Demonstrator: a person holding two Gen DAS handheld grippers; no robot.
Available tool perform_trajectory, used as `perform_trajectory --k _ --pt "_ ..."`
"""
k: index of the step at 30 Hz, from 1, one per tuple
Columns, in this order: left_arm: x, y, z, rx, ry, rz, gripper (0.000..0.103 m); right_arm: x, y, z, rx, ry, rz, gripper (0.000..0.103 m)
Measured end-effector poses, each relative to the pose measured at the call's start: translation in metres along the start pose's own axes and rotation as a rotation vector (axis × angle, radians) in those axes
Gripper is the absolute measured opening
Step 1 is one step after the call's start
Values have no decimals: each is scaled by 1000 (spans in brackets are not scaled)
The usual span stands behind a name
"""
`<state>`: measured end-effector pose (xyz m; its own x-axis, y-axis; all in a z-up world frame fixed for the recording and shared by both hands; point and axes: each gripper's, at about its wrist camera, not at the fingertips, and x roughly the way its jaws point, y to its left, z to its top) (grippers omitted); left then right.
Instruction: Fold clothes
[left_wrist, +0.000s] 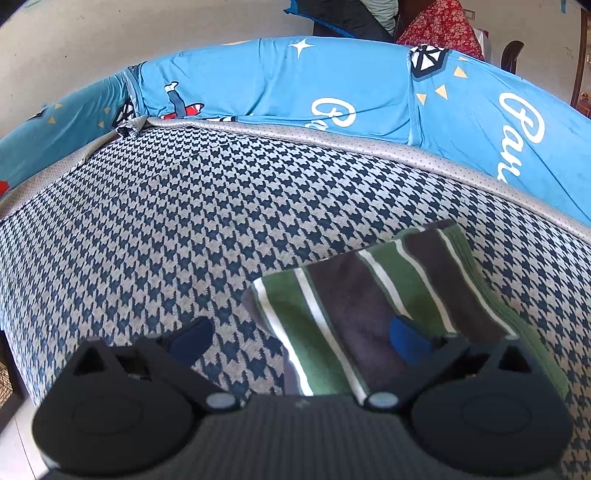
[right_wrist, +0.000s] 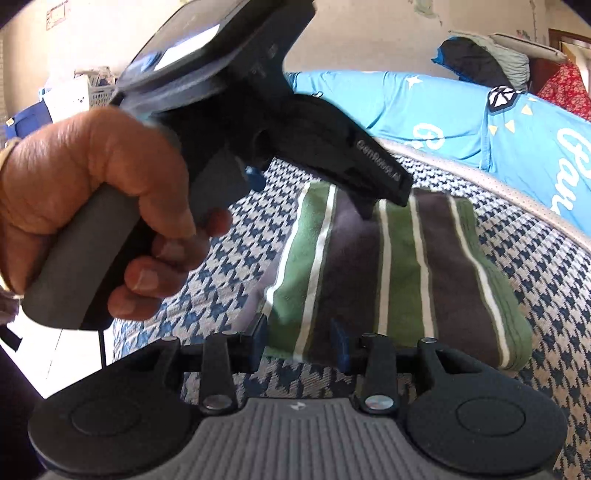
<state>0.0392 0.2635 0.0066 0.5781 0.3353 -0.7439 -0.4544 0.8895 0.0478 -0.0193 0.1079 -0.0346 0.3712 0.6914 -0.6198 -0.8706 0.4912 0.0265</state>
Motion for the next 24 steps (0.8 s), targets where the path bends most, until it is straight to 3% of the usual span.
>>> perform_trajectory --k 9,16,20,24 --pt "-4 -1 -2 -21 15 7 103 -12 -10 9 93 66 -10 42" --pt "-19 -4 -9 -33 24 15 103 -39 -23 19 177 94 -58 57" --pt "-28 -7 -13 -32 22 24 103 -59 -31 20 200 94 -93 72" --pt "-38 -10 -17 -31 20 34 103 -72 -37 19 215 108 -132 79"
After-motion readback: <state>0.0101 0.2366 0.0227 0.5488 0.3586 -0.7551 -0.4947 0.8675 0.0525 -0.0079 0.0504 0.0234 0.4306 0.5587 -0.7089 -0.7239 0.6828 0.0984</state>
